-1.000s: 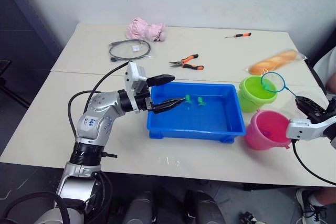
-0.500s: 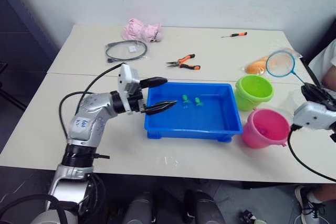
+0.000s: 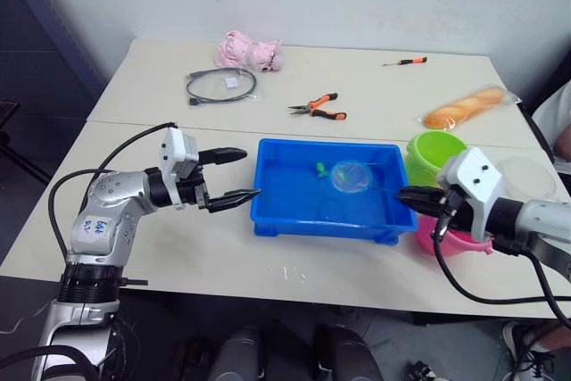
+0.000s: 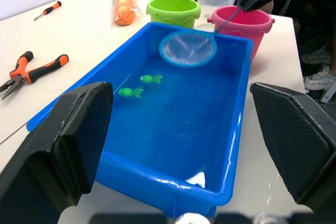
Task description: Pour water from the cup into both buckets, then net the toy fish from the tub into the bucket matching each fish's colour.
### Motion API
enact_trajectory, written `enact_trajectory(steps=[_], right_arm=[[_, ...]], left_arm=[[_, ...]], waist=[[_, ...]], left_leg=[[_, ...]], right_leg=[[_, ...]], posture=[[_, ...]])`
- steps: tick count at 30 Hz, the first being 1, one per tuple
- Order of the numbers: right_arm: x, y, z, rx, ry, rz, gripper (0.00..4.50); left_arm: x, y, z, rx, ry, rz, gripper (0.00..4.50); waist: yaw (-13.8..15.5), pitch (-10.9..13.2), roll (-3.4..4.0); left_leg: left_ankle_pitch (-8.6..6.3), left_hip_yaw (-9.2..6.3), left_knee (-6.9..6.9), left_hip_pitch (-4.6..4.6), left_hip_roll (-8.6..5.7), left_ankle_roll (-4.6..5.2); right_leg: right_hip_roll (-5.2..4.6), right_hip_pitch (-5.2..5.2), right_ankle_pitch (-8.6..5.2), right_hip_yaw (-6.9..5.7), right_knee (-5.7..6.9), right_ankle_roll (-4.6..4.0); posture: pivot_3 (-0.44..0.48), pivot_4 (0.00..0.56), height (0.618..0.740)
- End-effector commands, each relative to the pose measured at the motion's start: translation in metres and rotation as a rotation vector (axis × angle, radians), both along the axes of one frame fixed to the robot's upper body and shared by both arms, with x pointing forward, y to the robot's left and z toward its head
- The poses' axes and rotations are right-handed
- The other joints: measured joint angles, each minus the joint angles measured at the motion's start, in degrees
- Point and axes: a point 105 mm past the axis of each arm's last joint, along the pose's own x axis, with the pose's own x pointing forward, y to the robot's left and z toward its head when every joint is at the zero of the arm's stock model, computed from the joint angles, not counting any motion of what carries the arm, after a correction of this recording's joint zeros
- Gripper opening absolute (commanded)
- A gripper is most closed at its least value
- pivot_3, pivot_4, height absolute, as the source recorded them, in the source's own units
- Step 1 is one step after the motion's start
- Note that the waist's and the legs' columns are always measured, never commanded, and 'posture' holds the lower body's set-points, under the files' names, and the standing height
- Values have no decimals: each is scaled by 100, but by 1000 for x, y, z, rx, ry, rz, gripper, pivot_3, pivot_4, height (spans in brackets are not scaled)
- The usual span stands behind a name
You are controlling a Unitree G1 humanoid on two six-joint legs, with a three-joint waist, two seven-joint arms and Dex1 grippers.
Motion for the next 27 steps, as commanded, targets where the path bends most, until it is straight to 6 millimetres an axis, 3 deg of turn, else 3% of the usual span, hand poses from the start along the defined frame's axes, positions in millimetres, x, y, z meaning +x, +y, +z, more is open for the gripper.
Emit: enact_trajectory(steps=[1,4,8,19,27], right_arm=[[-5,3,-11,-15,110,-40,0],[-9,2,-20,-31,219,-76,0],[-2,5,-23,-33,221,-115,0],[44,-4,-31,-36,85,-286,0],[53,0,-24,7,-20,-259,0]], left_arm=[[-4,-2,9,-13,-42,1,4478],[-4,-1,8,-13,-41,7,4478],[-3,-1,8,-17,-43,17,4478],[-9,-5,2,-22,-41,28,4478],[-12,-9,5,-23,-61,19,4478]], waist=[[-4,0,0],[-6,0,0],[-6,0,0],[-12,0,0],[-9,0,0]], left_leg=[[-1,-1,0,-2,0,0],[-2,1,1,-13,-1,2],[-2,0,2,-19,0,2],[3,6,8,-43,-2,2],[5,8,8,-47,-4,5]], right_leg=[[0,0,0,-3,-4,0],[1,-6,0,-5,-10,0],[4,-10,1,-10,-13,1],[15,-29,3,-13,1,6],[19,-30,5,-14,15,9]], posture=[[0,150,740],[0,150,740],[0,150,740],[0,150,740],[0,150,740]])
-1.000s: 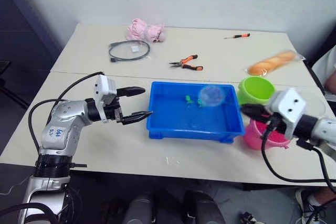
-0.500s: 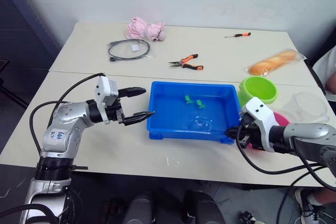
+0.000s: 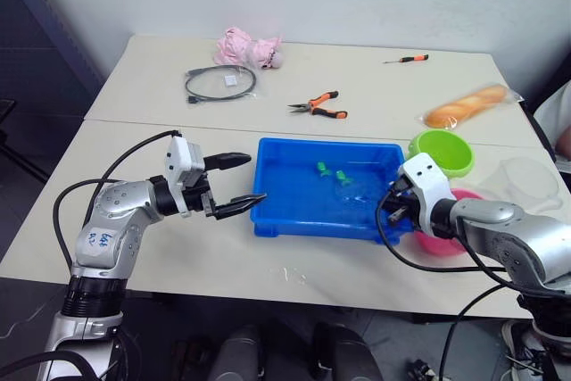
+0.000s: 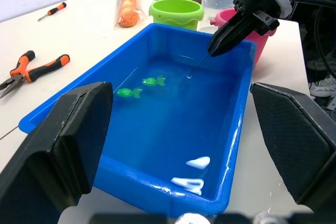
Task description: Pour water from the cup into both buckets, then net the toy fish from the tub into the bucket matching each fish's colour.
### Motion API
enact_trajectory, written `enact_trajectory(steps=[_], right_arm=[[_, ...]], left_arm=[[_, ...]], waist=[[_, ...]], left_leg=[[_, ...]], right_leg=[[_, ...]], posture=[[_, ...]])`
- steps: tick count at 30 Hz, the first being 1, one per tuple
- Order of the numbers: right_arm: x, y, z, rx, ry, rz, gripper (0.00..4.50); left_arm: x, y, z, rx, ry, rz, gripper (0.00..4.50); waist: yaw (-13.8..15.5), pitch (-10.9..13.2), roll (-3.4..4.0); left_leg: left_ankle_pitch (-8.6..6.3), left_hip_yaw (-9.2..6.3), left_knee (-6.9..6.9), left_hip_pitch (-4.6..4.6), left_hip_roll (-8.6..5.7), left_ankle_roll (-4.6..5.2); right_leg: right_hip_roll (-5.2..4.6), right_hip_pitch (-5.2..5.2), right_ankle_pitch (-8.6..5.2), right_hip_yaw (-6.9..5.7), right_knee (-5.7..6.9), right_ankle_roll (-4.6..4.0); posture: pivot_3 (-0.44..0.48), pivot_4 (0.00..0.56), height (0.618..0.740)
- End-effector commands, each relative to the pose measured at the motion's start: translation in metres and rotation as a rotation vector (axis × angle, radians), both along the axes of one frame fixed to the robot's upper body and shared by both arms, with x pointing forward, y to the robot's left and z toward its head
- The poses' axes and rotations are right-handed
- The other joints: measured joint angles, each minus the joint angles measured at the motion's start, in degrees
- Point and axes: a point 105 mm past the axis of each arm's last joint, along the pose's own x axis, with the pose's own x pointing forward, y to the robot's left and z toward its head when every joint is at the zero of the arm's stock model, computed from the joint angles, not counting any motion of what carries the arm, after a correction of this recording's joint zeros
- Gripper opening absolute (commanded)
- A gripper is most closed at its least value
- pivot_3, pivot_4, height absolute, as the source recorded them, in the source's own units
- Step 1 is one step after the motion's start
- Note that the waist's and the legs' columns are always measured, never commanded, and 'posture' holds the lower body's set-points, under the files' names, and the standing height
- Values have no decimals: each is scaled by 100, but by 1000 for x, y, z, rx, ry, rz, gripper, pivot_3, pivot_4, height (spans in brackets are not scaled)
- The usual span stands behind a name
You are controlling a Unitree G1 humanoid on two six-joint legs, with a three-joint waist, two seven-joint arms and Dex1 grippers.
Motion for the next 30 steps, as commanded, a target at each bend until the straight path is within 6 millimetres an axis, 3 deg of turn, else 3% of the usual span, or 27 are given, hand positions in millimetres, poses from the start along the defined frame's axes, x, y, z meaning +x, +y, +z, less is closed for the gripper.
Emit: enact_trajectory(steps=[1,9,23,30], right_arm=[[2,-1,13,-14,-90,20,0],[-18,8,23,43,-144,146,0],[-50,-6,54,108,-352,201,0],[-62,-12,46,117,-387,169,0]], left_arm=[[-6,-4,11,-3,-57,-17,4478],[-2,-4,15,-8,-65,-22,4478],[7,-15,22,-34,-65,-69,4478],[14,-22,21,-58,-50,-97,4478]], waist=[[3,0,0],[7,0,0],[14,0,0],[14,0,0]], left_leg=[[0,0,0,0,0,0],[0,-1,0,0,1,0],[0,-2,0,0,1,0],[1,0,0,1,-1,2]], right_leg=[[0,0,0,0,0,0],[1,0,0,-1,0,1],[4,3,3,-1,-3,5],[5,3,4,1,-3,7]], posture=[[0,150,740],[0,150,740],[0,150,740],[0,150,740]])
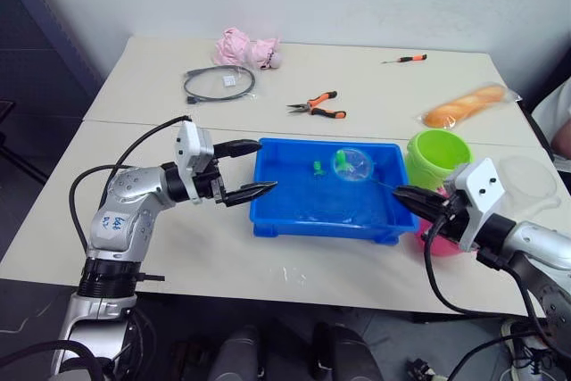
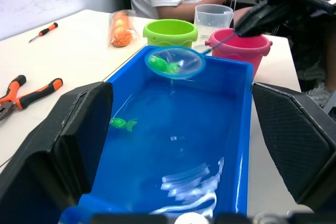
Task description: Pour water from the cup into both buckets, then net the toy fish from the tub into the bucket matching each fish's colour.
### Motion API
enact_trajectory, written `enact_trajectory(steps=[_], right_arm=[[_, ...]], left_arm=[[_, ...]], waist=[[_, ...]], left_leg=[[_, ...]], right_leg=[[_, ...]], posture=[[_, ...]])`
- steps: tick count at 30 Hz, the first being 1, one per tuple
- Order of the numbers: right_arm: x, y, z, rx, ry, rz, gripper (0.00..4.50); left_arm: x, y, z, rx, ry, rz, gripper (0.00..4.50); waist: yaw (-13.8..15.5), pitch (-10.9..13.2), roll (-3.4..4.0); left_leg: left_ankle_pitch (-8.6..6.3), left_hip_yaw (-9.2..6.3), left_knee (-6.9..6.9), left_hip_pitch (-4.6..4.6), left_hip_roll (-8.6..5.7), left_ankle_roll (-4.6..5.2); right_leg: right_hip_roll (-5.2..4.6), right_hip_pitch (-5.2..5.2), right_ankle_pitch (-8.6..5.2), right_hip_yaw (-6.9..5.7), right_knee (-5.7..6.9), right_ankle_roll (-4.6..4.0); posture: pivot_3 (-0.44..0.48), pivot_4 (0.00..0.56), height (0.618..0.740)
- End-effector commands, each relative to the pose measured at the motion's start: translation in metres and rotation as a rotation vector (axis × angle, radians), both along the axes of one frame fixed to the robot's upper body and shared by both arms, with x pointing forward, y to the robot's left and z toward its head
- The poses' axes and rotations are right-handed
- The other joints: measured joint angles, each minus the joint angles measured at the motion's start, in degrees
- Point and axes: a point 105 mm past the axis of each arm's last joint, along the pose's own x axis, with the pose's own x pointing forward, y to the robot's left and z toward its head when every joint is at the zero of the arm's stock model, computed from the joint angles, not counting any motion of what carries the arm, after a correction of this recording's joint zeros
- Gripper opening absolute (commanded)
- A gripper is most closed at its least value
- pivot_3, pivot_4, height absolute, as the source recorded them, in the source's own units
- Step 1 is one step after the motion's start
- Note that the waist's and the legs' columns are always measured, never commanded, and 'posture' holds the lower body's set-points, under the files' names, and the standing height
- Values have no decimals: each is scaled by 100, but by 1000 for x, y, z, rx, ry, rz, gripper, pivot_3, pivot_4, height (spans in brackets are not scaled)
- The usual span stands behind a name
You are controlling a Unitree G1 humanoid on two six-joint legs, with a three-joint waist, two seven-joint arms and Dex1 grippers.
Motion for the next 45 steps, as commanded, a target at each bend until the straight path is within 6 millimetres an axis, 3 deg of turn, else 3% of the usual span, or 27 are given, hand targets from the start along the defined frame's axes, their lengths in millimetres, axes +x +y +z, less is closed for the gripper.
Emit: enact_trajectory(steps=[1,4,8,11,17,23,28,31,34,40,45], right_arm=[[-6,-3,18,1,-105,-16,0],[-13,-9,23,-8,-139,-31,0],[-13,-33,37,-22,-207,-117,0],[-13,-47,34,-68,-205,-146,0],[7,-99,36,-115,-220,-351,0],[27,-130,36,-228,-279,-479,0],[37,-138,34,-410,-333,-499,0],[40,-145,37,-633,-424,-516,0],[41,-149,37,-749,-483,-524,0],[41,-151,32,-1188,-626,-397,0],[41,-147,30,-1376,-741,-303,0]], left_arm=[[1,-4,7,-10,-35,-23,4478],[4,-5,7,-14,-32,-32,4478],[6,-4,6,-8,-25,-44,4478],[8,-6,7,-15,-26,-49,4478],[9,-14,9,-42,-27,-67,4478],[8,-17,11,-58,-30,-64,4478],[6,-19,12,-66,-31,-60,4478],[6,-19,13,-69,-32,-54,4478],[6,-19,14,-71,-32,-50,4478],[6,-22,13,-67,-32,-53,4478],[6,-23,13,-69,-35,-57,4478]], waist=[[1,0,0],[4,0,0],[3,0,0],[0,0,0],[0,0,0],[-6,-1,1],[-9,-1,1],[-7,-1,1],[-5,-1,1],[-11,-1,2],[-24,-1,2]], left_leg=[[0,2,0,1,-2,1],[1,2,0,1,-3,2],[1,1,0,1,-4,1],[2,2,0,3,-4,2],[5,8,1,3,-7,8],[9,11,1,4,-6,4],[12,14,1,5,-7,4],[13,15,1,4,-9,4],[14,14,1,4,-9,3],[19,15,1,5,-9,-4],[24,14,1,5,-6,-13]], right_leg=[[-1,0,0,2,1,1],[-1,0,1,2,1,1],[0,1,1,2,1,2],[2,2,1,3,2,3],[0,2,3,7,3,6],[2,0,3,8,4,6],[1,0,3,9,7,6],[1,0,4,10,7,7],[1,0,4,9,6,7],[1,0,4,11,6,7],[2,0,3,12,6,7]], posture=[[0,150,740],[0,150,740],[0,150,740],[0,150,740],[0,150,740],[0,150,740],[0,150,740],[0,150,740],[0,150,740],[0,150,740],[0,150,740]])
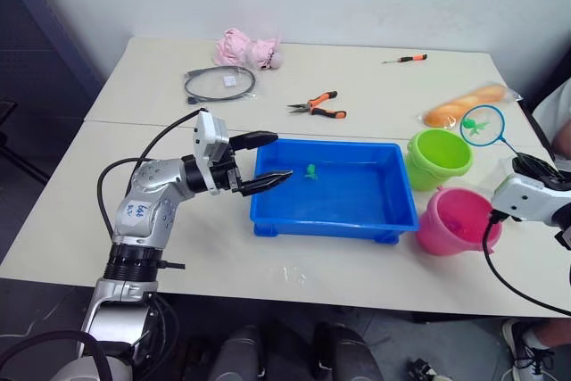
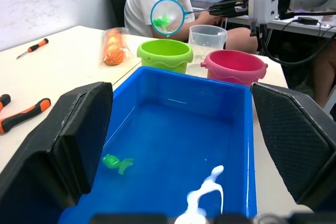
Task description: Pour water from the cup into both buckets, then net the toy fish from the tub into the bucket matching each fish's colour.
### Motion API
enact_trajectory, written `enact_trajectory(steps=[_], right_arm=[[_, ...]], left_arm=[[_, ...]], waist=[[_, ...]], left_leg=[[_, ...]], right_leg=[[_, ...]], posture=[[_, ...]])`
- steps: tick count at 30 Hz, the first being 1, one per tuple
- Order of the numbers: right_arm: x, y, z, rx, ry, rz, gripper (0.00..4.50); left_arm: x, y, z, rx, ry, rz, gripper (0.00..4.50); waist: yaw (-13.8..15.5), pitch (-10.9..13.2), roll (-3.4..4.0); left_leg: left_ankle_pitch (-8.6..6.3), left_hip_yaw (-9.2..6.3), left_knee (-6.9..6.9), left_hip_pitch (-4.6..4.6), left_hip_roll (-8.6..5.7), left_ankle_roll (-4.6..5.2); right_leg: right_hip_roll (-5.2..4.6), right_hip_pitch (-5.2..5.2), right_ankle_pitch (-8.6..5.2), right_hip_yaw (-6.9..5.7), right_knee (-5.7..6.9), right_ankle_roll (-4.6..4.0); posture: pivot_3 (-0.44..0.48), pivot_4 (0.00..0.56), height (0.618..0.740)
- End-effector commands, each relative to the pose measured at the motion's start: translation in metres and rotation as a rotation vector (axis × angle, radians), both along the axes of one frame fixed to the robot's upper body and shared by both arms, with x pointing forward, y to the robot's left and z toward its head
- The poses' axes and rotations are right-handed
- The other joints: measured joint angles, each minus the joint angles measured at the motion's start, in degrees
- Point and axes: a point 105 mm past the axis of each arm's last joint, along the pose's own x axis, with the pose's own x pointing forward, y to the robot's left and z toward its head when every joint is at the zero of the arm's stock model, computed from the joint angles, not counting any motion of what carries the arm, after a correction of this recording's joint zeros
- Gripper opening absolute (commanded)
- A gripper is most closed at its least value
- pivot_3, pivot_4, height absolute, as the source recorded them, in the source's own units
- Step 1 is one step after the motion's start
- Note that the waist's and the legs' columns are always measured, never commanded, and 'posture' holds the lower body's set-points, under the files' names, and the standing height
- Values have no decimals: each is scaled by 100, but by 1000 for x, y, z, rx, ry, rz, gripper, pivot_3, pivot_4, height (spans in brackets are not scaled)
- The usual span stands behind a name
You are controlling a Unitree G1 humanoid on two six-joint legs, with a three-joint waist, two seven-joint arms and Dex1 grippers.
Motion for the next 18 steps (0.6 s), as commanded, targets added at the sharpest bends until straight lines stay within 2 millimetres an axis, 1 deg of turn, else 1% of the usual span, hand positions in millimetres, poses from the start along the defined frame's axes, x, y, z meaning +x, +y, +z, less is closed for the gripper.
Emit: enact_trajectory(steps=[1,4,6,7,9,11,13,14,15,16,18], right_arm=[[-1,7,2,-130,-21,58,0],[-1,8,-3,-169,-12,81,0],[-2,9,-3,-179,-18,96,0],[-1,10,0,-187,-34,101,0],[-1,12,0,-227,-13,122,0],[-1,6,-1,-218,4,101,0],[-1,1,6,-180,-33,75,0],[-1,1,10,-154,-52,75,0],[-1,4,15,-108,-79,84,0],[-2,9,22,-22,-116,106,0],[-5,22,31,134,-134,172,0]], left_arm=[[-5,-3,9,-6,-48,-18,4478],[-4,-4,10,-8,-51,-17,4478],[-4,-4,10,-9,-52,-16,4478],[-4,-4,10,-9,-53,-16,4478],[-4,-4,10,-11,-53,-16,4478],[-5,-5,10,-11,-53,-16,4478],[-5,-5,10,-12,-52,-16,4478],[-5,-4,10,-13,-51,-16,4478],[-5,-4,10,-13,-51,-15,4478],[-5,-4,10,-13,-50,-15,4478],[-6,-2,10,-10,-50,-10,4478]], waist=[[-11,0,0],[-9,0,0],[-7,0,0],[-7,0,0],[-6,0,0],[-7,0,0],[-7,0,0],[-7,0,0],[-6,0,0],[-6,0,0],[-3,0,0]], left_leg=[[1,0,0,0,2,-2],[3,0,0,1,3,-6],[4,0,0,1,3,-6],[4,0,0,1,2,-5],[4,0,0,1,2,-5],[5,-1,0,1,2,-5],[5,-1,0,1,2,-5],[5,-1,0,1,2,-4],[5,-1,0,1,2,-4],[5,-1,0,1,2,-3],[6,-3,0,1,2,-4]], right_leg=[[1,0,0,0,0,0],[4,0,0,1,0,0],[4,0,0,1,0,0],[4,0,0,1,1,0],[4,0,0,1,1,0],[5,0,0,1,1,0],[5,1,0,2,0,0],[5,1,0,1,0,0],[5,1,0,1,1,0],[4,1,0,1,0,0],[7,3,0,0,-1,0]], posture=[[0,150,740],[0,150,740],[0,150,740],[0,150,740],[0,150,740],[0,150,740],[0,150,740],[0,150,740],[0,150,740],[0,150,740],[0,150,740]])
